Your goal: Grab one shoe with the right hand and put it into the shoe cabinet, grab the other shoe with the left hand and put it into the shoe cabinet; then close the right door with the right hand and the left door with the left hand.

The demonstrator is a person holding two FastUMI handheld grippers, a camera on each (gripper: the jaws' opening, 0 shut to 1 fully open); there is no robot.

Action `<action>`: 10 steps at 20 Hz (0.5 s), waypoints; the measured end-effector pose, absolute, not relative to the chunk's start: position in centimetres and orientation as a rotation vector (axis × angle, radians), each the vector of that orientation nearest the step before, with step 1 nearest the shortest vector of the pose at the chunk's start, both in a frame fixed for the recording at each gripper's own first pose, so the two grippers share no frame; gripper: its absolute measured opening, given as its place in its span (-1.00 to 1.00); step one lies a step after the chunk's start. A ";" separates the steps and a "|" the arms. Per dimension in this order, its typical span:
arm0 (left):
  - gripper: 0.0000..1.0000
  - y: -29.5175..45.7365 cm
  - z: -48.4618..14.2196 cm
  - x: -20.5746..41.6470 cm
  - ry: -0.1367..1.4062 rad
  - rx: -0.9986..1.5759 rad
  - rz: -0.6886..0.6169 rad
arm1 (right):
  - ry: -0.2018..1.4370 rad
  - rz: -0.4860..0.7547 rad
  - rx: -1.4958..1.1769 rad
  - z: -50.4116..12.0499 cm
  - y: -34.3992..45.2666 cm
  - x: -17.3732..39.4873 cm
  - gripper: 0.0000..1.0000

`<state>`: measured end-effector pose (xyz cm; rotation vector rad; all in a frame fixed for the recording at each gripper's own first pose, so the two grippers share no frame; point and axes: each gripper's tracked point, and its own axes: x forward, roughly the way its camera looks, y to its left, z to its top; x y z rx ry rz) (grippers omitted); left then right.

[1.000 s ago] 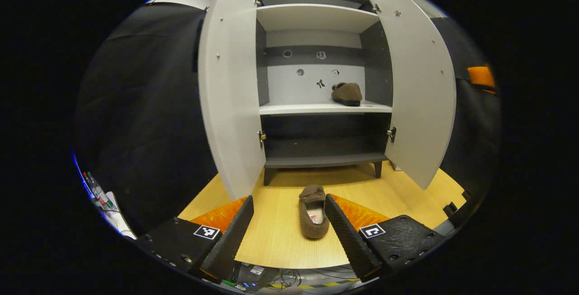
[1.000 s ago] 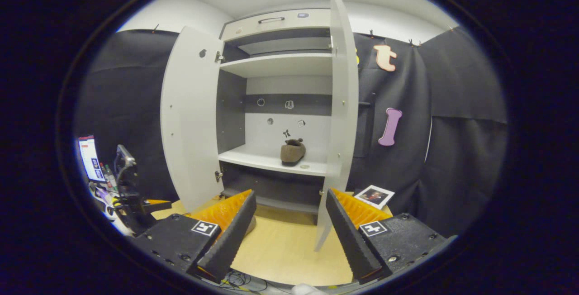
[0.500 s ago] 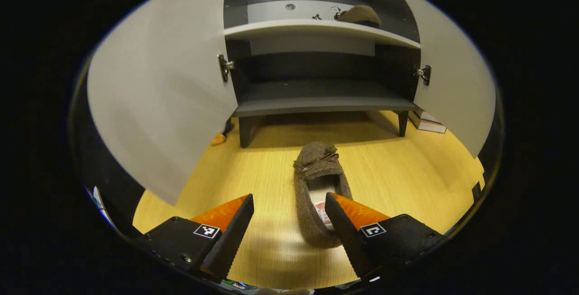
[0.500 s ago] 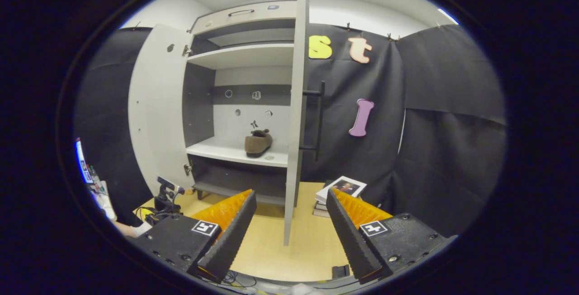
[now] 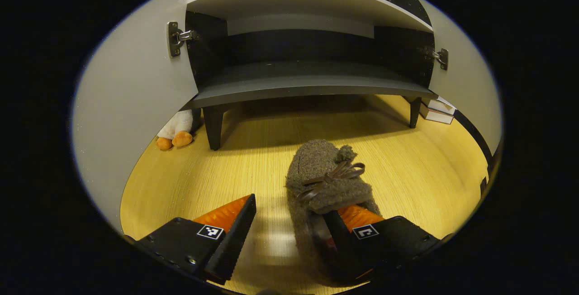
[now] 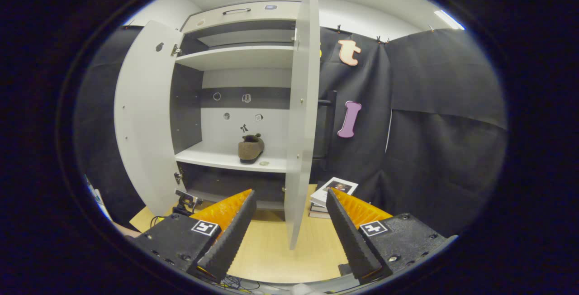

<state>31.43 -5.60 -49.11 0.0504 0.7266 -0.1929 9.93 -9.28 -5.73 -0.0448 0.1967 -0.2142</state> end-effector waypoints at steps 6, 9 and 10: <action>0.20 -7.7 -50.3 32.6 0.755 0.027 -0.257 | 0.203 -0.256 -0.049 -5.8 -9.3 10.4 0.97; -0.80 -6.8 -50.1 33.6 0.747 0.109 -0.211 | 0.198 -0.249 -0.048 -5.7 -8.8 10.7 1.00; -0.89 -7.0 -50.0 33.6 0.743 0.109 -0.216 | 0.195 -0.244 -0.050 -5.6 -8.5 10.7 1.00</action>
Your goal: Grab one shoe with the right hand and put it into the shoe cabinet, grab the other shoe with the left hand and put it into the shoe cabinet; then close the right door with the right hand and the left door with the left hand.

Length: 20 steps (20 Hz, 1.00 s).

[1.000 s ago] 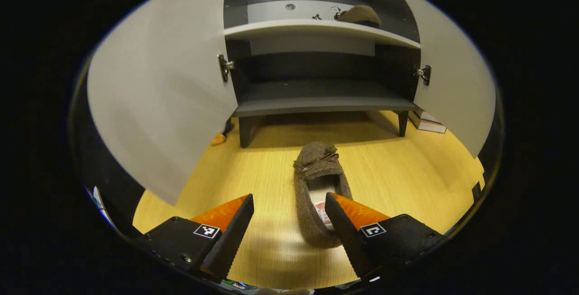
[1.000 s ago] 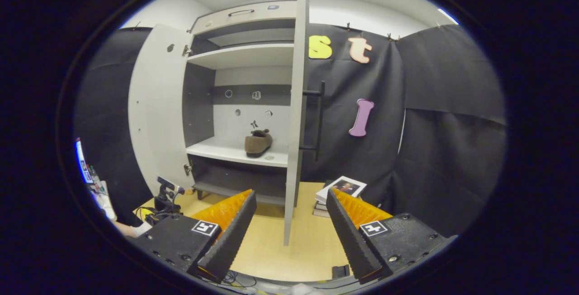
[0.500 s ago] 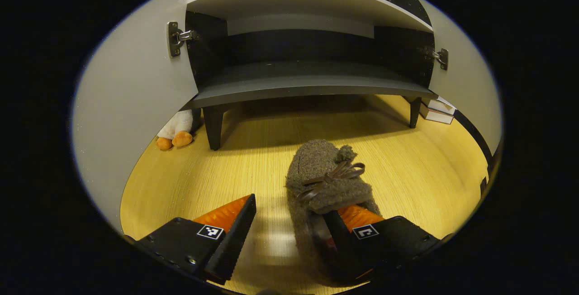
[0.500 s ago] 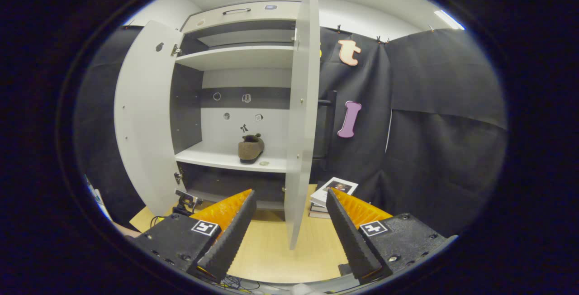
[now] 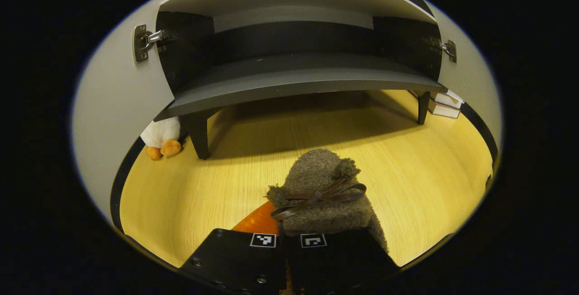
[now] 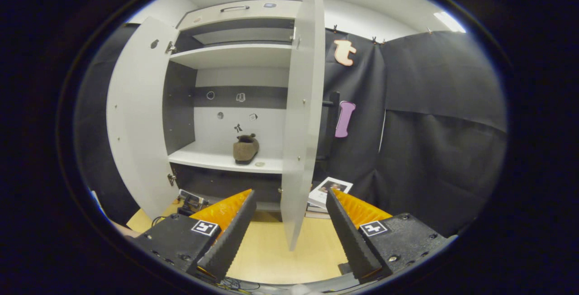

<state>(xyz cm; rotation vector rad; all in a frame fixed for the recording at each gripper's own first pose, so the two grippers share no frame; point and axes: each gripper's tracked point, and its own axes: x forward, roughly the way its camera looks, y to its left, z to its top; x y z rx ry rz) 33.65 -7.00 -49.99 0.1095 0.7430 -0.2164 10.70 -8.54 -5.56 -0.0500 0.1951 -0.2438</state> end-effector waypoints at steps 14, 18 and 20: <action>-0.99 -4.4 -35.4 28.5 0.574 0.047 -0.133 | 0.139 -0.153 -0.052 -4.3 -7.0 12.2 0.98; -0.99 -4.6 -27.7 28.7 0.477 0.030 -0.122 | 0.126 -0.137 -0.039 -4.0 -6.9 12.5 1.00; -0.99 -4.8 -24.1 29.7 0.433 0.020 -0.115 | 0.118 -0.137 -0.029 -3.7 -6.9 12.5 0.97</action>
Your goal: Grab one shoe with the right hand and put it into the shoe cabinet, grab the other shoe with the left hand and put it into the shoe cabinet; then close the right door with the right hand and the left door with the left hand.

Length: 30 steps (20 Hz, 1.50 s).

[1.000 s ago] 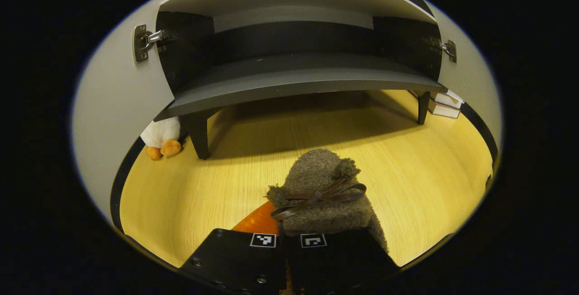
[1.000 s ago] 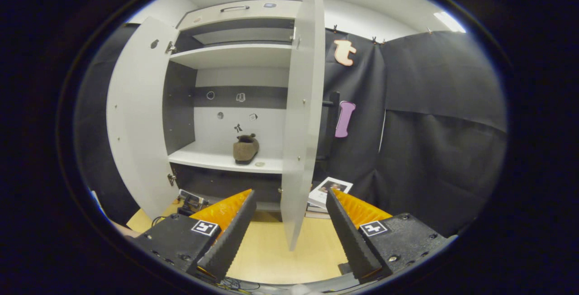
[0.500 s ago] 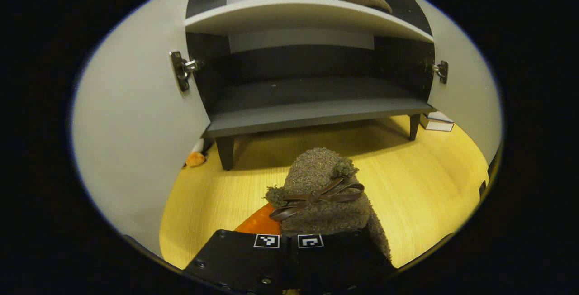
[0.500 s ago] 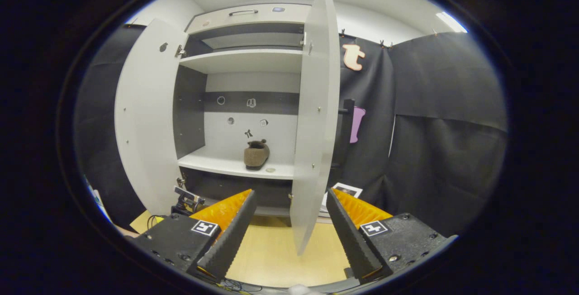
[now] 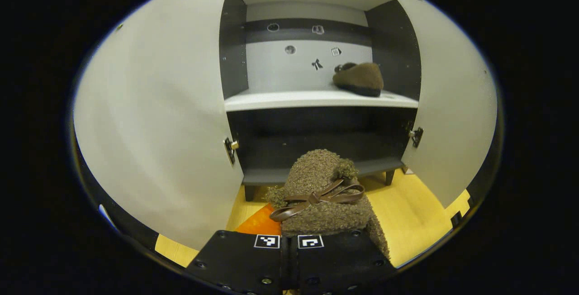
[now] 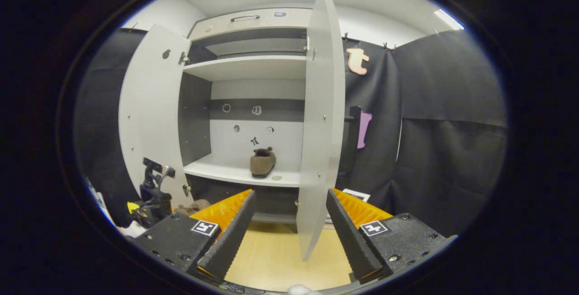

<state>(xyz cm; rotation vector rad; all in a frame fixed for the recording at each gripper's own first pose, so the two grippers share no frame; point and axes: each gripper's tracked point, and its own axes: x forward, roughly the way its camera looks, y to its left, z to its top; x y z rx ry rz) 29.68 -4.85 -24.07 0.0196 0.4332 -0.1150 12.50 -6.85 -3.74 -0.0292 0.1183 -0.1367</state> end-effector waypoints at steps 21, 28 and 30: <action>-1.00 -9.2 -4.0 58.8 0.197 0.028 -0.050 | 0.098 -0.237 0.015 -3.1 -8.0 11.6 1.00; -0.99 -9.6 -11.2 65.5 0.401 0.021 -0.038 | 0.126 -0.284 0.016 -3.7 -8.5 11.3 1.00; -0.99 -9.7 -13.3 66.2 0.465 0.029 -0.043 | 0.132 -0.288 0.016 -3.8 -8.5 11.2 1.00</action>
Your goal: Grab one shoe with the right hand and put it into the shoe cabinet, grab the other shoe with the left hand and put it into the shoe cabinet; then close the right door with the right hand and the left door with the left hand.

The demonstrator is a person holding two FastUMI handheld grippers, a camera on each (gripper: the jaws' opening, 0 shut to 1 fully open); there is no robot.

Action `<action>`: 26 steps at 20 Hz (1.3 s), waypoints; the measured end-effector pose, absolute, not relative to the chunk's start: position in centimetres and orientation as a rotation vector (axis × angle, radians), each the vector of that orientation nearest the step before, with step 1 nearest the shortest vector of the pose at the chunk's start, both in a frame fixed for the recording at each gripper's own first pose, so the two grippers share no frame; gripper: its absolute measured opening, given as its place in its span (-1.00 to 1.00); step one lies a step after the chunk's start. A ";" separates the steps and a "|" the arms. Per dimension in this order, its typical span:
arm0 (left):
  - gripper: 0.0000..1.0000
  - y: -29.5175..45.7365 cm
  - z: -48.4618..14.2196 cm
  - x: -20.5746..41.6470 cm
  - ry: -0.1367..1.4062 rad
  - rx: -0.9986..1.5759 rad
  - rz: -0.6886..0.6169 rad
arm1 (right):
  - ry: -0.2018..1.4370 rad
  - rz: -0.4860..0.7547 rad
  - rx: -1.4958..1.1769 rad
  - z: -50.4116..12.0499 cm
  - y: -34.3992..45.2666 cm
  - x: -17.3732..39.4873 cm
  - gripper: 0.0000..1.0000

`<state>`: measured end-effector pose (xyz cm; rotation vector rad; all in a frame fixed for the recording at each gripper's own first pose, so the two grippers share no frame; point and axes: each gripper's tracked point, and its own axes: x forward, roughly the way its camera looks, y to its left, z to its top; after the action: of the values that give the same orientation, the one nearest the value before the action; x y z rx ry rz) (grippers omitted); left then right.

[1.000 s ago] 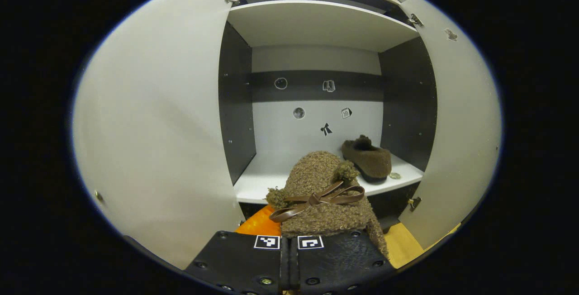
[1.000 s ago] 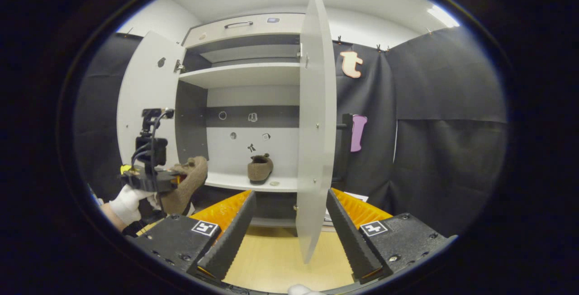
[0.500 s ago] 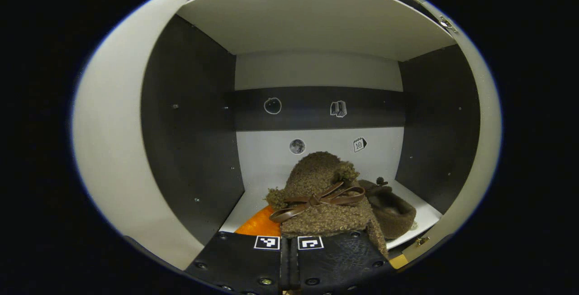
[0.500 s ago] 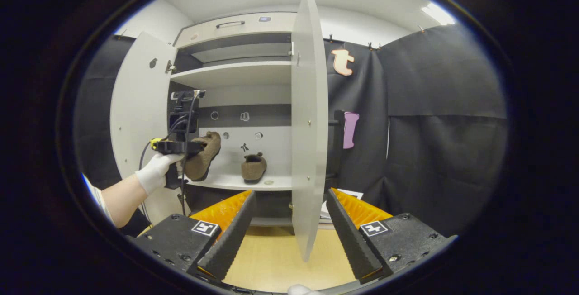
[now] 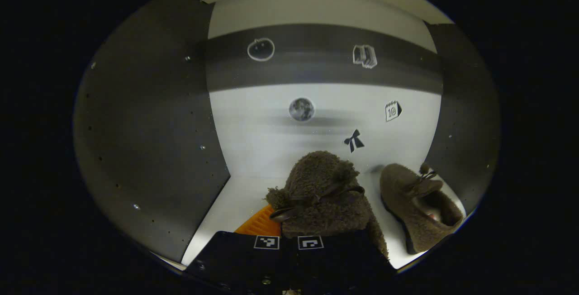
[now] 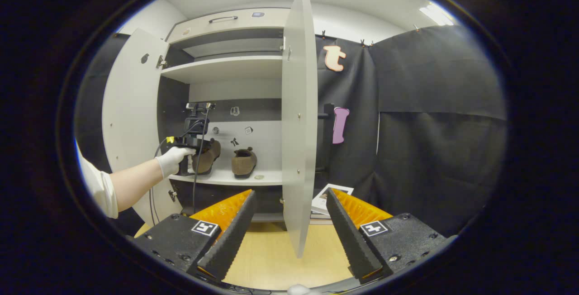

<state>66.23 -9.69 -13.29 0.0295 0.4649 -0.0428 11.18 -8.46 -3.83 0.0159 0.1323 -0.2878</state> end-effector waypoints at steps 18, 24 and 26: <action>0.84 -8.8 -12.4 63.3 0.510 0.021 -0.116 | 0.144 -0.254 0.033 -4.9 -8.4 12.3 0.98; 0.95 -8.9 -6.4 58.4 0.362 0.015 -0.146 | 0.117 -0.241 0.021 -4.0 -8.6 12.1 0.98; 0.94 -8.8 -3.0 56.2 0.279 0.000 -0.146 | 0.109 -0.229 0.022 -3.6 -8.5 12.0 0.98</action>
<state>56.18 -8.82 -3.03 -0.0004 0.2788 -0.1462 12.03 -8.53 -3.61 0.0220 0.1088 -0.2286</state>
